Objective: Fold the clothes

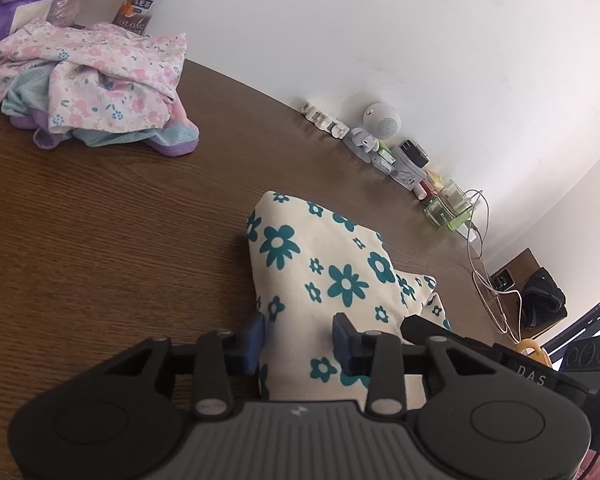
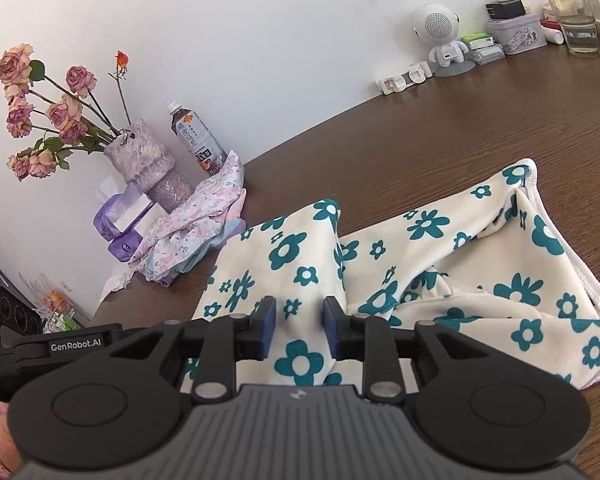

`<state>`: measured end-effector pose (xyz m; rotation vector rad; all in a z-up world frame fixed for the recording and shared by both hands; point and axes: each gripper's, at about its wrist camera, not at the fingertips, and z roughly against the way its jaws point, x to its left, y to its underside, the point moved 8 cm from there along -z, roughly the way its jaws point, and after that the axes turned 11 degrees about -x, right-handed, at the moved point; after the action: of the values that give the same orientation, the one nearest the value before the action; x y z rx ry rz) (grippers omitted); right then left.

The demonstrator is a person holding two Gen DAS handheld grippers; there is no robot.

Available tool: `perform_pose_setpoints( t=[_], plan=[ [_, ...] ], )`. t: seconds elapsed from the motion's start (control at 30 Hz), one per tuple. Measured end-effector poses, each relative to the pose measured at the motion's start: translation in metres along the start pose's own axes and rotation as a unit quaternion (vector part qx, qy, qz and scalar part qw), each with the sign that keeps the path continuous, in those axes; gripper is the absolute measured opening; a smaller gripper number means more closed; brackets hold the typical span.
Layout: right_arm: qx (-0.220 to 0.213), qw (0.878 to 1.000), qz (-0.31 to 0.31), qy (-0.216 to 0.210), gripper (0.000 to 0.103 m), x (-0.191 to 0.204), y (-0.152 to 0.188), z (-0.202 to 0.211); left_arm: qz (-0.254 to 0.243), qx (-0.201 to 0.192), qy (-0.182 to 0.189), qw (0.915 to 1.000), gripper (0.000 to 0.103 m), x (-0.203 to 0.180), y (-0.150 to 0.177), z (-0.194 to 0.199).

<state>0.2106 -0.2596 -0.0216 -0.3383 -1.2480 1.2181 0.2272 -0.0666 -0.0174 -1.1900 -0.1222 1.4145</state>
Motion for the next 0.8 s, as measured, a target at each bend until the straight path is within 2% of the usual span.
perform_pose_setpoints(
  t=[0.07, 0.23, 0.27, 0.3, 0.33, 0.37, 0.47, 0.53, 0.6, 0.67, 0.73, 0.8],
  plan=[
    [0.003, 1.000, 0.007, 0.001, 0.036, 0.003, 0.004, 0.006, 0.003, 0.002, -0.003, 1.0000, 0.043, 0.001, 0.004, 0.004],
    [0.010, 1.000, 0.004, 0.008, 0.038, 0.001, 0.014, 0.012, 0.009, 0.006, -0.002, 0.9999, 0.041, 0.004, 0.010, 0.007],
    [0.010, 1.000, 0.005, 0.008, 0.038, 0.001, 0.015, 0.011, 0.008, 0.007, 0.001, 0.9999, 0.034, 0.003, 0.011, 0.006],
    [0.010, 1.000, 0.005, 0.006, 0.038, 0.002, 0.015, 0.011, 0.009, 0.007, 0.003, 0.9999, 0.032, 0.003, 0.012, 0.005],
    [0.010, 1.000, 0.005, 0.005, 0.028, 0.002, 0.015, 0.010, 0.008, 0.004, 0.000, 1.0000, 0.030, 0.003, 0.013, 0.005],
    [0.012, 1.000, 0.004, 0.004, 0.024, 0.002, 0.016, 0.009, 0.009, 0.001, 0.000, 1.0000, 0.028, 0.003, 0.014, 0.004],
    [0.014, 1.000, 0.004, 0.003, 0.018, 0.000, 0.017, 0.006, 0.009, -0.006, -0.002, 0.9999, 0.022, 0.001, 0.015, 0.004],
    [0.012, 1.000, 0.004, 0.004, 0.018, -0.001, 0.018, 0.006, 0.005, -0.011, -0.003, 0.9999, 0.022, -0.001, 0.015, 0.004],
    [0.008, 1.000, 0.000, 0.004, 0.020, -0.002, 0.017, 0.008, 0.017, -0.013, -0.005, 0.9998, 0.027, 0.001, 0.015, 0.006],
    [0.003, 1.000, -0.005, 0.003, 0.032, -0.002, 0.017, 0.012, 0.029, -0.014, -0.006, 0.9995, 0.039, 0.003, 0.015, 0.009],
    [-0.005, 1.000, -0.004, -0.002, 0.037, 0.001, 0.016, 0.021, 0.024, -0.015, -0.006, 0.9996, 0.042, 0.003, 0.017, 0.014],
    [-0.005, 1.000, 0.001, -0.005, 0.037, 0.004, 0.018, 0.028, 0.020, -0.013, -0.007, 0.9997, 0.042, 0.002, 0.020, 0.015]
  ],
)
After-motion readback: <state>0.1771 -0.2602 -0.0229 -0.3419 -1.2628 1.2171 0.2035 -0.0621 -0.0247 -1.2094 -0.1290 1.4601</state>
